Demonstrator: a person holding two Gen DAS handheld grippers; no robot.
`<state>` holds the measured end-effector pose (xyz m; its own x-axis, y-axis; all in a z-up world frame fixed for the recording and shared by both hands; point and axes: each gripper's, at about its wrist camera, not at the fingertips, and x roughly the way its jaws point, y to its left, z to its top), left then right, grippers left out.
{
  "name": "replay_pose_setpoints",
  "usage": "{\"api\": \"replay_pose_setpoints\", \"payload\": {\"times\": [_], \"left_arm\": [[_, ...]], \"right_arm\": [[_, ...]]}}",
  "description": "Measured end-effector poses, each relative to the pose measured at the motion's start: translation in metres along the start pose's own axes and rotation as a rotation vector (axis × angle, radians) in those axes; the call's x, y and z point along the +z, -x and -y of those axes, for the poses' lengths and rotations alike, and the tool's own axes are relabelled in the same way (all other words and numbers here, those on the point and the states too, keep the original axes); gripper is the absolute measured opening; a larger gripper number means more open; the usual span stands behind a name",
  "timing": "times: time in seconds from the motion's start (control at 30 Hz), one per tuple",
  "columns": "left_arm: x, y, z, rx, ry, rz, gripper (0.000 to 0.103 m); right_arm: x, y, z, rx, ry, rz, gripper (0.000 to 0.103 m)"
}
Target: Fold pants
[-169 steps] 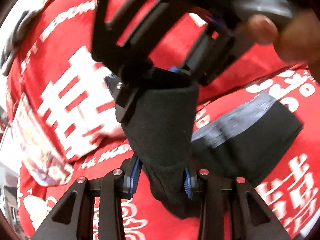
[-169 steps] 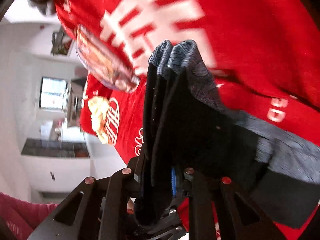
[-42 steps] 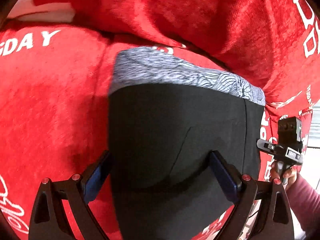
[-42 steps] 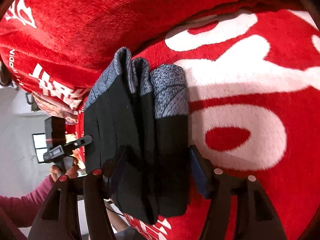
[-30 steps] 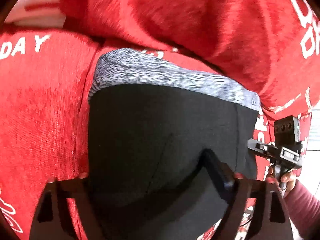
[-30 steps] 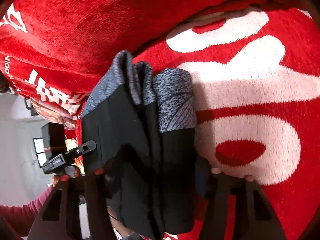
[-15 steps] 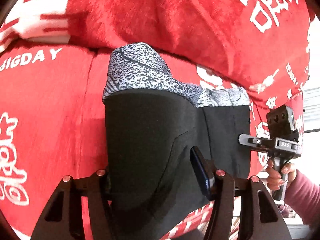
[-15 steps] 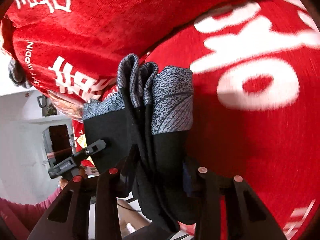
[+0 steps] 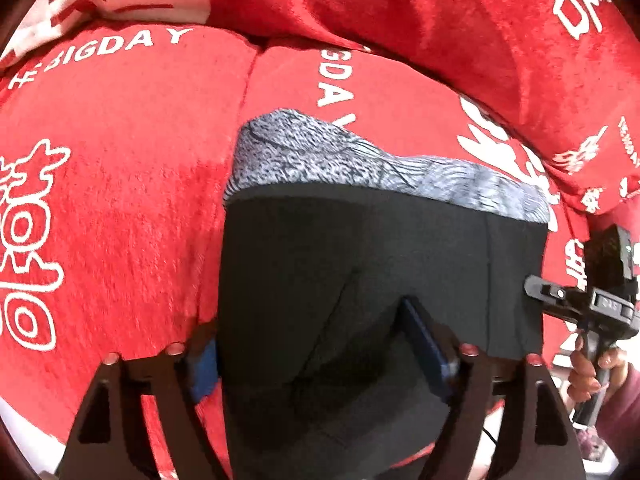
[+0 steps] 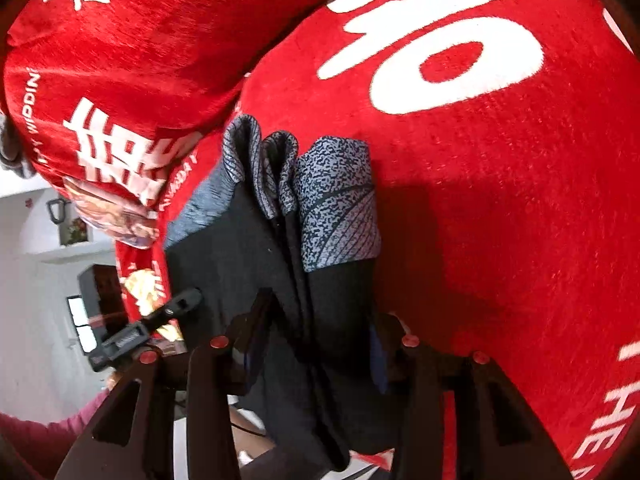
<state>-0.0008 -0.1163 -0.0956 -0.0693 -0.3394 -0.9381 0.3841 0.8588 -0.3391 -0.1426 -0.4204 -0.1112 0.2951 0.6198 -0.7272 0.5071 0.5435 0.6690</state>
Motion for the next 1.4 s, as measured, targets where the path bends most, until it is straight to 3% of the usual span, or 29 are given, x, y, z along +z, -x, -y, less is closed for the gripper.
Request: {"api": "replay_pose_setpoints", "payload": {"times": [0.1,0.23,0.57,0.7,0.87,0.93,1.0,1.07,1.3,1.4], "left_arm": [[0.0,-0.004,-0.003,0.014,0.02,0.005,0.093],[-0.002,0.002,-0.004,0.054,0.043,0.006,0.093],[-0.009,0.043,0.009,0.214,0.025,0.029,0.093],[-0.016,0.055,0.029,0.242,-0.006,0.038,0.093],[-0.026,0.056,0.058,0.26,-0.021,0.015,0.093],[-0.03,0.06,0.067,0.261,-0.008,0.016,0.093],[-0.036,0.066,0.076,0.274,-0.003,0.016,0.093],[-0.042,0.073,0.083,0.29,0.0,0.022,0.093],[-0.057,0.093,0.093,0.309,0.014,0.022,0.093],[-0.059,0.097,0.093,0.333,-0.01,0.02,0.103]], "right_arm": [[-0.001,0.0,0.004,-0.022,0.001,0.008,0.053],[-0.005,0.0,0.007,-0.054,-0.039,0.001,0.062],[-0.018,0.026,-0.006,-0.197,-0.067,-0.002,0.064],[-0.024,0.042,-0.021,-0.255,-0.035,0.009,0.065],[-0.035,0.051,-0.042,-0.361,0.035,-0.02,0.073],[-0.04,0.054,-0.052,-0.383,0.065,-0.03,0.083],[-0.044,0.055,-0.064,-0.405,0.109,-0.035,0.084],[-0.048,0.055,-0.075,-0.443,0.162,-0.039,0.092],[-0.057,0.06,-0.106,-0.458,0.253,-0.027,0.093],[-0.062,0.059,-0.113,-0.476,0.244,-0.022,0.093]]}}
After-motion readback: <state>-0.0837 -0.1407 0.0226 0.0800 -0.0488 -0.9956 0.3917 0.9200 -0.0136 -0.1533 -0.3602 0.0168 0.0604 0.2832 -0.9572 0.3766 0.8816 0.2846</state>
